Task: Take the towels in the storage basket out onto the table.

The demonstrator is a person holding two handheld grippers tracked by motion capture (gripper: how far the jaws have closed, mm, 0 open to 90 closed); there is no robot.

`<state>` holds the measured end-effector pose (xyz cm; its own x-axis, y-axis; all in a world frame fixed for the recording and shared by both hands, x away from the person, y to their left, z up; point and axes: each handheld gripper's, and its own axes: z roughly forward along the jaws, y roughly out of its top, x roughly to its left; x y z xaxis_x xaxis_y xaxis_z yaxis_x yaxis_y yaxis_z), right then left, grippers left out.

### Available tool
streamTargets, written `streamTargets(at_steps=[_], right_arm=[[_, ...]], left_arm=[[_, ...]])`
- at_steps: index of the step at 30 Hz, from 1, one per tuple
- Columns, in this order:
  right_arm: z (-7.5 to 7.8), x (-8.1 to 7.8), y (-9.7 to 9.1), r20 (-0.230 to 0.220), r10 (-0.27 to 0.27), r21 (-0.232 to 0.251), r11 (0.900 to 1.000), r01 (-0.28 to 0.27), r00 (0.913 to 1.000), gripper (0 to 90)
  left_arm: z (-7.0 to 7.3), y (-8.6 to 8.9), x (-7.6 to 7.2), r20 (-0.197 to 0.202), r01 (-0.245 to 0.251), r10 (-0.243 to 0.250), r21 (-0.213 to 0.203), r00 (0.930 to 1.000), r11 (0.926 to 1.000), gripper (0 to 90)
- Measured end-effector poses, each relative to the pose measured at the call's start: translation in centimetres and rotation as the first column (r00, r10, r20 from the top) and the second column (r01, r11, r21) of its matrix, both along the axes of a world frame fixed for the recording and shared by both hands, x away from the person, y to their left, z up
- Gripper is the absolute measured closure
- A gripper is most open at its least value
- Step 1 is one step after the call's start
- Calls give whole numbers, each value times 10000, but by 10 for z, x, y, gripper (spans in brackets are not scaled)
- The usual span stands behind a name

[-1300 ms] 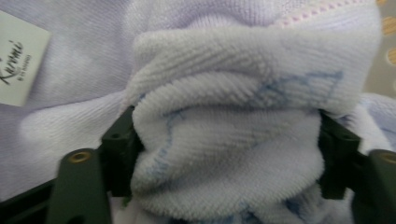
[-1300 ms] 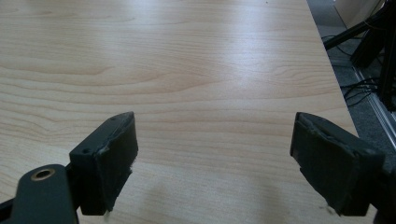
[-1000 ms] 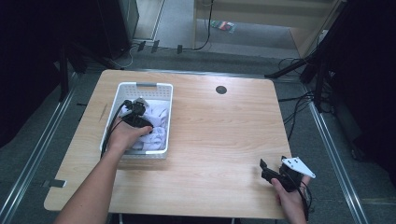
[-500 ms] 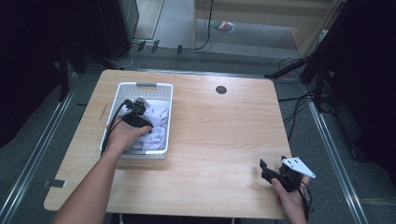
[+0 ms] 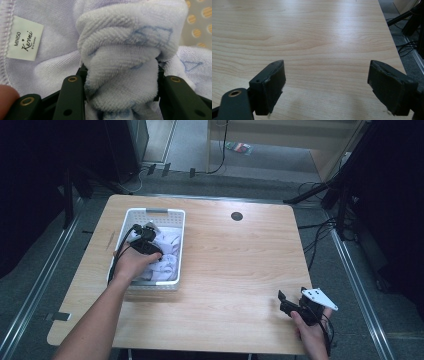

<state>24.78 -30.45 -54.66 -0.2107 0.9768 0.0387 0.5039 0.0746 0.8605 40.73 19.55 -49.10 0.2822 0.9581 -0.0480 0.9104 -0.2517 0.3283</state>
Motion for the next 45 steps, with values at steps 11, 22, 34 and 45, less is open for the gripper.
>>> streamTargets(at_steps=[11,22,34,45], right_arm=[[0,-1,0,66,21,46,10000,-21,10000,148],[0,-2,1,199,-76,-128,9999,79,9998,117],[0,-1,1,109,-58,-112,9999,59,9999,119],[0,-1,1,110,-90,-115,9999,91,9999,122]], left_arm=[[15,8,1,74,-72,74,-147,9999,9999,555],[42,14,-1,535,-15,17,-41,9986,10000,551],[70,22,-2,540,102,-98,-66,9985,9999,547],[98,20,-1,804,162,-160,-27,9966,9999,543]])
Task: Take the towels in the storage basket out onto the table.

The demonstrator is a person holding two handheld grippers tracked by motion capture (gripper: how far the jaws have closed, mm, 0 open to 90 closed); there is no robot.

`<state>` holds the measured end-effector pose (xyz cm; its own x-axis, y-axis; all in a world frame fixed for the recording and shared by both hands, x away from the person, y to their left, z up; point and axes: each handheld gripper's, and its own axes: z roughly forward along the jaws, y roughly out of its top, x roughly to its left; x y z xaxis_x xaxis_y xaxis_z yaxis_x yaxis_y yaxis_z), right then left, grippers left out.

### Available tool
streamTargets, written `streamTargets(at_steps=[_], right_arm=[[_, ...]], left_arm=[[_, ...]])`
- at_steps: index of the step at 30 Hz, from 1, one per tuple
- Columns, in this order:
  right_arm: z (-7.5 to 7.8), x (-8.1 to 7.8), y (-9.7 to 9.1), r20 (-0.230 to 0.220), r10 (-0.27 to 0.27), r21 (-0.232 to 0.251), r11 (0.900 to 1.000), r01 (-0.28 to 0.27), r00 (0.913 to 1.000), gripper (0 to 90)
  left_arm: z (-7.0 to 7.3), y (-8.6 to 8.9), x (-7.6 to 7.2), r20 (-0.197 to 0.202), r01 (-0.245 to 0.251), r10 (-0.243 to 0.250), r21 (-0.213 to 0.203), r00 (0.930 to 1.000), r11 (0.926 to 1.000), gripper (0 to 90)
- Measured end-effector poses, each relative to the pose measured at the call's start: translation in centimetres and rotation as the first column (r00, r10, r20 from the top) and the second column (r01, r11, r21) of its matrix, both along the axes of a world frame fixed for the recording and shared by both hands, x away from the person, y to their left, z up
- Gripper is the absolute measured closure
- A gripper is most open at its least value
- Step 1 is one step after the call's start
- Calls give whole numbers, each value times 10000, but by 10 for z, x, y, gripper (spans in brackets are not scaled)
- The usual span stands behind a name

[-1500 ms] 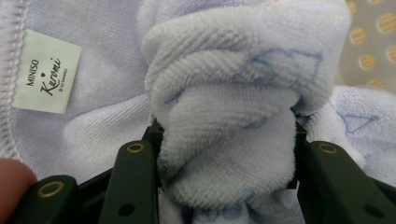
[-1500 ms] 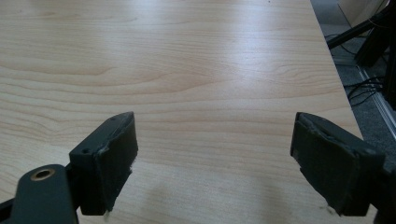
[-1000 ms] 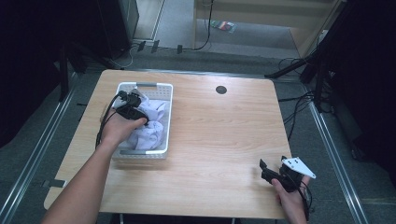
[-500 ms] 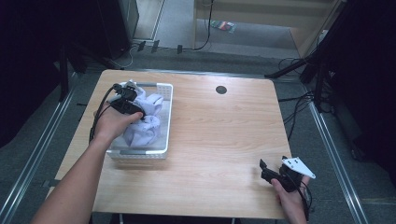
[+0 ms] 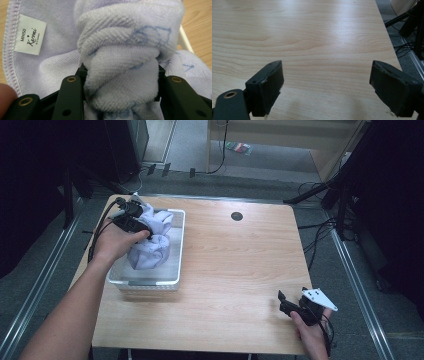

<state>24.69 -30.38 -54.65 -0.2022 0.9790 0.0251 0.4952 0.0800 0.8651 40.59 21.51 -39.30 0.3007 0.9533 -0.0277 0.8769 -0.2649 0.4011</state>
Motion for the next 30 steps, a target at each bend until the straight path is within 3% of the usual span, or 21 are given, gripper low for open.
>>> streamTargets(at_steps=[6,7,12,23,30], right_arm=[[0,0,0,-11,-40,19,10000,40,10000,122],[0,0,-1,-12,-50,90,9999,50,10000,122],[0,0,0,-5,-15,60,10000,15,10000,122],[0,0,0,-7,6,21,10000,-6,10000,122],[0,0,0,-11,19,8,10000,-19,10000,122]], left_arm=[[10,-4,2,87,101,-103,163,9999,9998,542],[13,-3,2,-38,133,-133,139,9999,9998,542],[24,-1,3,95,179,-179,-15,9998,9998,541],[33,-11,3,123,382,-383,70,9992,9992,538],[39,-22,5,128,541,-545,330,9984,9980,534]])
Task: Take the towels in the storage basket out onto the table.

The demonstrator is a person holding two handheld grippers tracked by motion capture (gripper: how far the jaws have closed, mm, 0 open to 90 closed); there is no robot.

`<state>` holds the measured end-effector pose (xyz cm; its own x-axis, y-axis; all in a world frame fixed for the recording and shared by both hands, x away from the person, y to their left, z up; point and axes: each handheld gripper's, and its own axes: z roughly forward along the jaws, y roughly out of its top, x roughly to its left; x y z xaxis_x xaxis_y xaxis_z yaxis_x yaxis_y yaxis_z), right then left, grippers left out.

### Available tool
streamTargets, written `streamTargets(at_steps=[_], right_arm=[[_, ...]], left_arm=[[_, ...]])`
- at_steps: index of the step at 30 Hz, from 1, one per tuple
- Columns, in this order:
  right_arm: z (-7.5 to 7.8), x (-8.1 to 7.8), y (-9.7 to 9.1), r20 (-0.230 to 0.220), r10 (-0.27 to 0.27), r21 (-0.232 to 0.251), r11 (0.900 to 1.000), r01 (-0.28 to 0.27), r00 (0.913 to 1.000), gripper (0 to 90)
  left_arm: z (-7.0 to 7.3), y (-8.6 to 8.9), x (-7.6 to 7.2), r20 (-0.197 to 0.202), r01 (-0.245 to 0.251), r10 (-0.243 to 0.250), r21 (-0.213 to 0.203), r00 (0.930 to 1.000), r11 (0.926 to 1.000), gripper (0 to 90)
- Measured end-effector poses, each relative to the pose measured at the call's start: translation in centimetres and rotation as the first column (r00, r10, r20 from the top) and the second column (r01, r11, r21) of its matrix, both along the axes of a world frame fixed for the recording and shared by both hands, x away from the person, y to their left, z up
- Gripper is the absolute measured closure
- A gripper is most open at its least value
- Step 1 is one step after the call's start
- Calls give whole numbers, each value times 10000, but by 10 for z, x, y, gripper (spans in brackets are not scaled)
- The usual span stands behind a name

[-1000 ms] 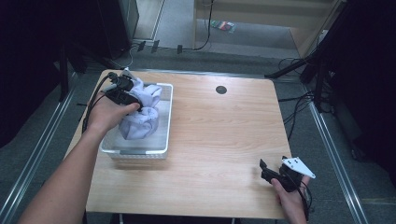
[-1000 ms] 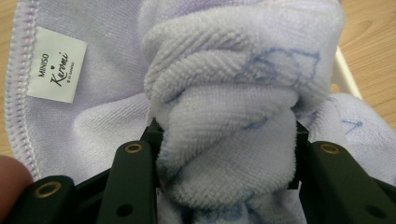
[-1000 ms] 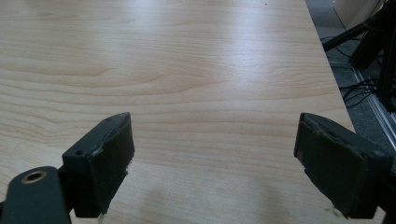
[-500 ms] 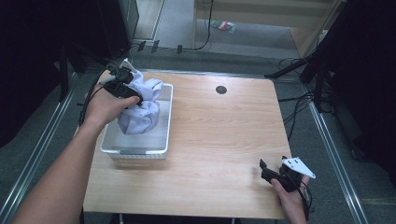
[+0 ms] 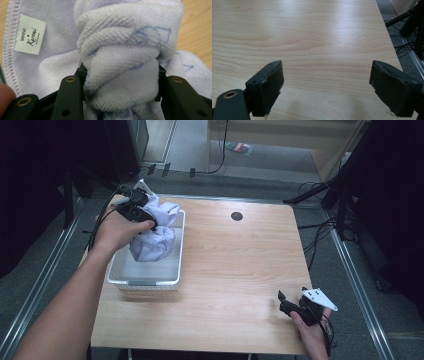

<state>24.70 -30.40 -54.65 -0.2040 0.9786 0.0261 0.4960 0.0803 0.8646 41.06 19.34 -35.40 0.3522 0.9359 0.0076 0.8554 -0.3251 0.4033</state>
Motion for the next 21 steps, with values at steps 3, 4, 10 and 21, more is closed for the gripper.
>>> streamTargets(at_steps=[3,4,10,21], right_arm=[[0,0,0,0,3,8,10000,-3,10000,122],[0,0,0,0,3,8,10000,-3,10000,122],[0,0,0,-31,3,5,10000,-3,10000,122],[0,0,0,-8,-1,41,10000,1,10000,122]], left_arm=[[5,-12,2,-23,238,-237,114,9997,9997,534],[5,-12,2,-23,238,-237,114,9997,9997,533],[12,-29,3,0,539,-539,-194,9985,9984,533],[9,-57,6,8,932,-932,-328,9956,9951,532]])
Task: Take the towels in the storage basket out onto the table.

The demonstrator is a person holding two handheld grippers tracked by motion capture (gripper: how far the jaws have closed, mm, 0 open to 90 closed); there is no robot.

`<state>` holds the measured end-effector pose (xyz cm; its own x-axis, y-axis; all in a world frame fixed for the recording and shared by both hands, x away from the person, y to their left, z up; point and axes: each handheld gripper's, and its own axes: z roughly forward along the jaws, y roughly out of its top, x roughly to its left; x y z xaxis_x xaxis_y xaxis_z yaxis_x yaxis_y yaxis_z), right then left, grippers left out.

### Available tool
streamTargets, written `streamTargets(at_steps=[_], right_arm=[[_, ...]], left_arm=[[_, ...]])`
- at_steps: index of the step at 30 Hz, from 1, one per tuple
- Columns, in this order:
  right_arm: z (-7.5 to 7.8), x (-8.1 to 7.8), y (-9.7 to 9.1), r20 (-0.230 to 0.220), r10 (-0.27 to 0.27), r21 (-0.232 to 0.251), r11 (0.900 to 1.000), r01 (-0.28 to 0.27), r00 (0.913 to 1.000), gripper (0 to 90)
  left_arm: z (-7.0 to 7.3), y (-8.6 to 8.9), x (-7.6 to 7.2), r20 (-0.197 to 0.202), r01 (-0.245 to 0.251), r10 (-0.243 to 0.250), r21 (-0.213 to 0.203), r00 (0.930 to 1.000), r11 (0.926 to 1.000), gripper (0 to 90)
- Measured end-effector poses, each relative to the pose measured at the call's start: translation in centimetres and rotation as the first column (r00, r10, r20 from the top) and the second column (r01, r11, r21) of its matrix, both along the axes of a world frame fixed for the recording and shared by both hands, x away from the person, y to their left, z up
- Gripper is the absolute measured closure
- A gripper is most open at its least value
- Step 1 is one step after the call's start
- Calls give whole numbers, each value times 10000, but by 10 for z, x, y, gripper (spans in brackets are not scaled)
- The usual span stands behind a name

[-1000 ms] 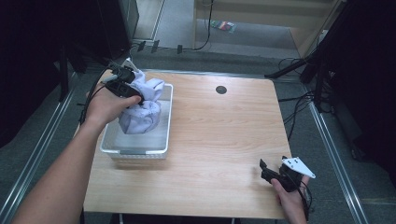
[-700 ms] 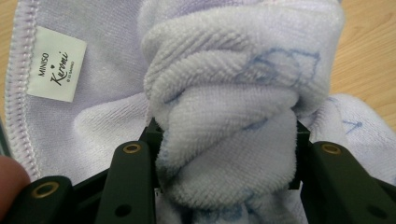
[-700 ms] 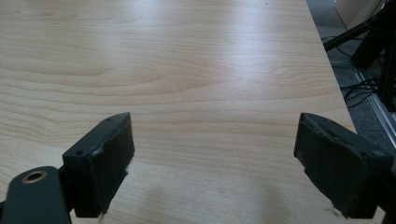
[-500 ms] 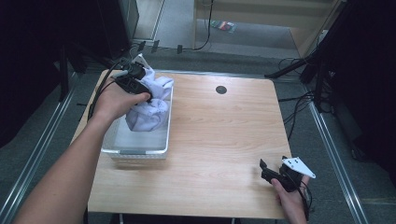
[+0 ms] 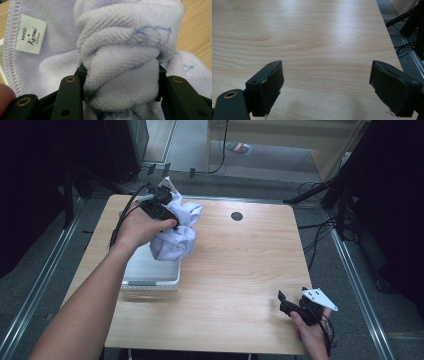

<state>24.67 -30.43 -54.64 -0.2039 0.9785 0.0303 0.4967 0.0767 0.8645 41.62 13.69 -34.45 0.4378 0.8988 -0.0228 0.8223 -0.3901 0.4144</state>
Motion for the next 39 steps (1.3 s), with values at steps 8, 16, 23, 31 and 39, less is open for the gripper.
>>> streamTargets(at_steps=[8,16,23,31,39], right_arm=[[0,0,0,2,-7,53,10000,7,10000,123],[0,-1,0,76,-15,62,10000,14,10000,126],[0,-2,2,166,-52,-127,9999,55,9998,130],[0,-4,3,365,-116,-306,9995,128,9993,137],[0,-4,4,398,-107,-421,9990,124,9991,140]], left_arm=[[-6,-17,5,-19,281,-281,6,9996,9996,531],[-10,-31,10,-53,383,-383,-85,9993,9992,530],[-9,-45,11,-27,506,-507,-92,9987,9987,530],[-9,-60,14,-46,791,-791,-95,9969,9968,529],[-13,-73,15,-71,913,-913,-68,9958,9958,528]])
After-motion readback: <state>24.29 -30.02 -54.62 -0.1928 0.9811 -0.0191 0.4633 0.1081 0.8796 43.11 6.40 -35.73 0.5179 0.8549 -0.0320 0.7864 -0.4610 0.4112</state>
